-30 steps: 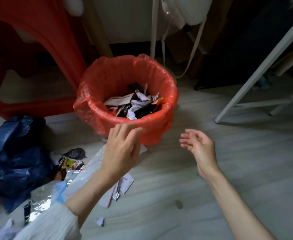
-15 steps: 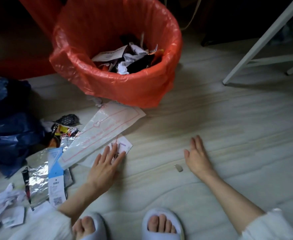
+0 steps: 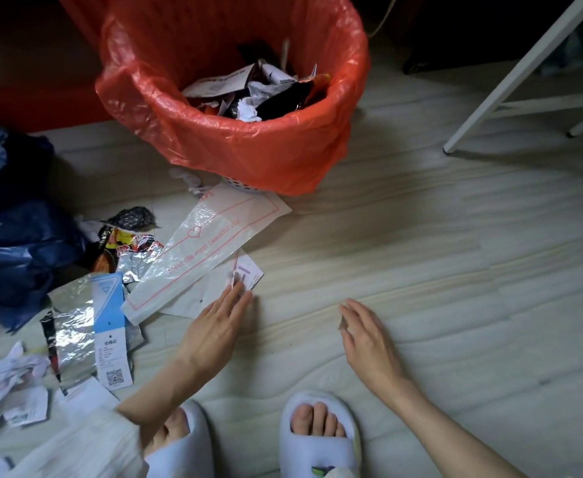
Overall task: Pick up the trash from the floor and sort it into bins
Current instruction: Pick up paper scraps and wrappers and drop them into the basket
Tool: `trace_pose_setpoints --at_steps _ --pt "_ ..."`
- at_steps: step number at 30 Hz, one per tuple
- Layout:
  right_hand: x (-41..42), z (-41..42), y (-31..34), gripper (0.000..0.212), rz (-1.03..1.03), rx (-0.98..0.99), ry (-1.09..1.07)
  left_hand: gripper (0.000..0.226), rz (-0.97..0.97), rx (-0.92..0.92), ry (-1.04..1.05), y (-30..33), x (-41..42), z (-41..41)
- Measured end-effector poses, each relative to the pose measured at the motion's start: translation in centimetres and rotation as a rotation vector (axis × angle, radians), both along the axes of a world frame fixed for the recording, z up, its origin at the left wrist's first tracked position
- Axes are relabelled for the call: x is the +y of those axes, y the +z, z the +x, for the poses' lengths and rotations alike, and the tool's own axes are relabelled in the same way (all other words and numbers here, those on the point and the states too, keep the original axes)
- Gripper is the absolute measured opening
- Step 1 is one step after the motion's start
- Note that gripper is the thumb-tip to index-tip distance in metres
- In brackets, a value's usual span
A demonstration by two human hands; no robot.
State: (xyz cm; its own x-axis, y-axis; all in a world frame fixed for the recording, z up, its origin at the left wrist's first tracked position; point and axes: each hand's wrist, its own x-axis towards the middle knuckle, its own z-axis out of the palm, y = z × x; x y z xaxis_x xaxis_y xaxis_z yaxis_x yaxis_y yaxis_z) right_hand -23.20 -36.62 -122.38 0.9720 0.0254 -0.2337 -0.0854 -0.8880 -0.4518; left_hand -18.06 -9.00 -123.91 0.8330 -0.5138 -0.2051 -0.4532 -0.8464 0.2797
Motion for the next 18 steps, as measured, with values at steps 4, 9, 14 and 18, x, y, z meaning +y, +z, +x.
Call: trace_pose_setpoints --at_steps 4,9,14,18 --pt "-0.7 0.2 -0.3 0.052 0.065 0.087 -0.221 0.090 -0.059 -0.027 0.107 1.0 0.0 0.3" --pt "0.0 2.0 0.3 0.054 0.044 0.232 -0.231 0.085 -0.067 0.058 0.304 0.9 -0.5 1.9" --pt "0.9 4.9 0.5 0.024 -0.024 0.246 -0.137 0.077 -0.009 0.205 0.563 0.7 -1.3 4.2" --pt "1.0 6.2 0.5 0.016 -0.094 0.315 -0.085 0.071 0.068 0.162 0.572 1.0 -1.9 4.6"
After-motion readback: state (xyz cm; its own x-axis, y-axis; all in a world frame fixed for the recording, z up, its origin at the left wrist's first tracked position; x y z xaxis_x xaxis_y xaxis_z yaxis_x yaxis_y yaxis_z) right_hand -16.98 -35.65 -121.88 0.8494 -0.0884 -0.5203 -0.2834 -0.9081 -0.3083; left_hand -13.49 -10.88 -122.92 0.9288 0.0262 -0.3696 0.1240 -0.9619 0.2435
